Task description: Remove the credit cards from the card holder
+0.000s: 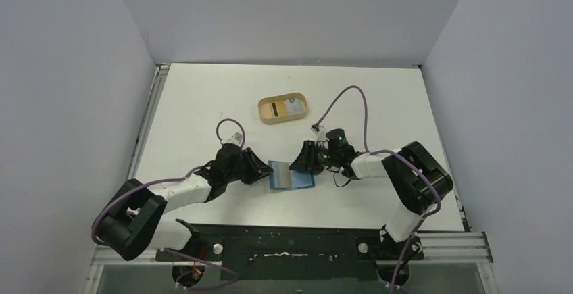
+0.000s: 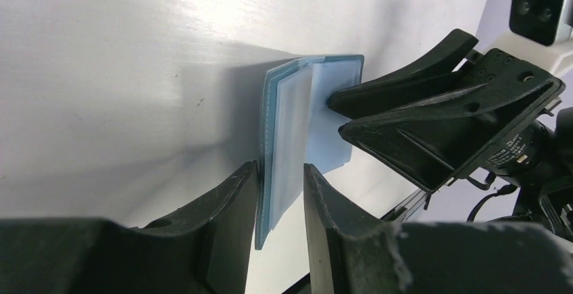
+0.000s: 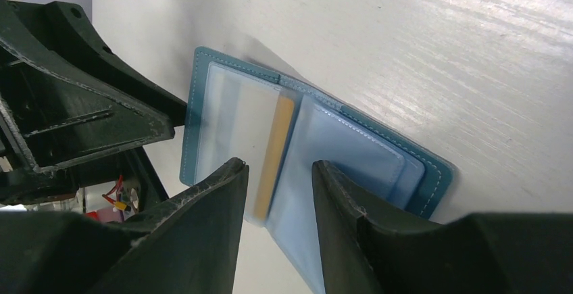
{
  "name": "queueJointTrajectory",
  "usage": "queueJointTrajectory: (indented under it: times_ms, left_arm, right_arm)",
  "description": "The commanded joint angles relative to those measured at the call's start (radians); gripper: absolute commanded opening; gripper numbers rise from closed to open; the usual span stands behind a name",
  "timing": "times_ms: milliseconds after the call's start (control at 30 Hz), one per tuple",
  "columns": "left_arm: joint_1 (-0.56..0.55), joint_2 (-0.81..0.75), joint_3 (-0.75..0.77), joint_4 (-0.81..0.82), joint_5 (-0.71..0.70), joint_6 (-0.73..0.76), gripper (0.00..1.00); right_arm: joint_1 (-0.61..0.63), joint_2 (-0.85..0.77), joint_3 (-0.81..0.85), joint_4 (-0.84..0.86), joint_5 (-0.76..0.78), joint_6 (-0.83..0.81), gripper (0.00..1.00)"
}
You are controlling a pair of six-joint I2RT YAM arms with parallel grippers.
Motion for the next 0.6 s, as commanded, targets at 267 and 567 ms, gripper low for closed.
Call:
queueJointTrajectory:
  times_ms: [267,567]
  left_arm:
    - [0.005,0.009,0.009,0.029,-0.023,0.012,0.17]
    - [0.005,-0.001,0.019,0.026,-0.016,0.02,0.0]
  right_arm:
    - [0.005,0.017,-0.014,0.064,-0.009,-0.003,0.42]
    - [0.013,-0.013,-0.003,0.041,0.006,-0.015,0.41]
